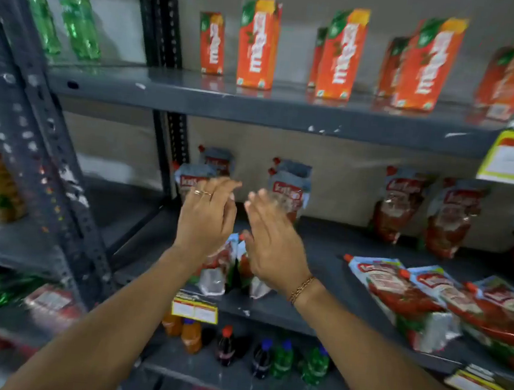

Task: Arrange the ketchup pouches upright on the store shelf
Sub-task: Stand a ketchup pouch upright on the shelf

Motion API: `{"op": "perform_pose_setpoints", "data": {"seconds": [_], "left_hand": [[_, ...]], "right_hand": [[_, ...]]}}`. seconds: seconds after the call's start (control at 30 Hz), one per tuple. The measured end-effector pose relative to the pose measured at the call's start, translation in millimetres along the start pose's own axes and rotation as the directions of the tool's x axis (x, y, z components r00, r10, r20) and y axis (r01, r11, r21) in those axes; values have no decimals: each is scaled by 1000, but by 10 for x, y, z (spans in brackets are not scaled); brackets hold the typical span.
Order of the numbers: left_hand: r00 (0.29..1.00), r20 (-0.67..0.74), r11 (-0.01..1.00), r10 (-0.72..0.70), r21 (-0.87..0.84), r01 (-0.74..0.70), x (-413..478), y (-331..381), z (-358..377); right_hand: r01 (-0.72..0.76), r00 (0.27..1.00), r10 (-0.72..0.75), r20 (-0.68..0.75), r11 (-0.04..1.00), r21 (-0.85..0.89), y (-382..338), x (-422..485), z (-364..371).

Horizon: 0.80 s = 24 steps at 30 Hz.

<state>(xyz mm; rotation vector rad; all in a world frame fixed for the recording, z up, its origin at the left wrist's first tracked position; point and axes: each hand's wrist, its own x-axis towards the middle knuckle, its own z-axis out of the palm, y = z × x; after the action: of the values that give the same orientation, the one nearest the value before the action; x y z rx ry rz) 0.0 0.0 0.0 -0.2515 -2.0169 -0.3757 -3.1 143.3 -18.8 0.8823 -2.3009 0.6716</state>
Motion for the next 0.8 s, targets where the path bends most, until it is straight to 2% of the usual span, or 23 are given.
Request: {"op": "perform_pose_setpoints", "data": {"seconds": [0.03, 0.07, 0.1, 0.13, 0.17, 0.2, 0.23, 0.27, 0.3, 0.33, 0.4, 0.47, 0.5, 0.57, 0.6, 0.67, 0.73, 0.8], "left_hand": [[979, 109, 985, -169, 31, 167, -78, -150, 86], [888, 263, 925, -378, 81, 370, -123, -290, 196], [712, 389, 805, -584, 167, 569, -196, -427, 276], [470, 491, 638, -734, 259, 725, -291, -562, 343], [258, 555, 479, -791, 299, 825, -368, -679, 388], [69, 623, 309, -779, 286, 907, -414, -773, 406], [-69, 690, 140, -721, 242, 960, -480, -849, 437], [-175, 741, 0, -648, 230, 973, -523, -958, 469], [-245, 783, -88, -571, 238, 967, -559, -1011, 471], [-281, 816, -154, -505, 235, 960, -580, -1057, 477], [-265, 849, -167, -456, 211, 963, -594, -1134, 483], [-165, 863, -96, -477, 135, 986, -567, -1199, 474], [-79, 865, -61, -495, 56, 997, -554, -1241, 476], [150, 818, 17, -556, -169, 985, -480, -1332, 474], [270, 768, 51, -580, -296, 954, -427, -1364, 462], [417, 688, 80, -593, -465, 882, -325, -1428, 455], [454, 673, 136, -585, -470, 872, -316, -1476, 486], [418, 675, 228, -607, -357, 906, -436, -1518, 564]], "right_hand": [[-110, 991, 104, 81, 991, 75, -17, 31, 188], [-243, 956, 219, 194, 964, 104, -38, 86, 308], [-385, 884, 334, 326, 917, 104, -14, 117, 484], [-484, 786, 413, 461, 874, 43, 2, 169, 608], [-535, 698, 458, 550, 844, -23, 34, 233, 767], [-554, 602, 484, 636, 826, -104, 12, 316, 834], [-566, 553, 499, 667, 813, -138, 24, 360, 901], [-581, 504, 515, 694, 796, -168, 8, 472, 979], [-599, 472, 527, 707, 780, -182, 26, 535, 1084], [-604, 421, 532, 734, 769, -211, 25, 602, 1150], [-610, 395, 530, 750, 762, -218, 21, 705, 1258], [-679, 406, 555, 726, 715, -167, 51, 739, 1337], [-734, 435, 566, 700, 673, -88, 78, 746, 1376], [-773, 561, 607, 563, 628, 94, 110, 789, 1433], [-749, 637, 617, 463, 636, 183, 123, 821, 1448], [-673, 739, 599, 308, 674, 305, 157, 856, 1496], [-652, 758, 585, 290, 664, 366, 160, 809, 1541], [-711, 703, 604, 375, 602, 364, 171, 688, 1574]]}}
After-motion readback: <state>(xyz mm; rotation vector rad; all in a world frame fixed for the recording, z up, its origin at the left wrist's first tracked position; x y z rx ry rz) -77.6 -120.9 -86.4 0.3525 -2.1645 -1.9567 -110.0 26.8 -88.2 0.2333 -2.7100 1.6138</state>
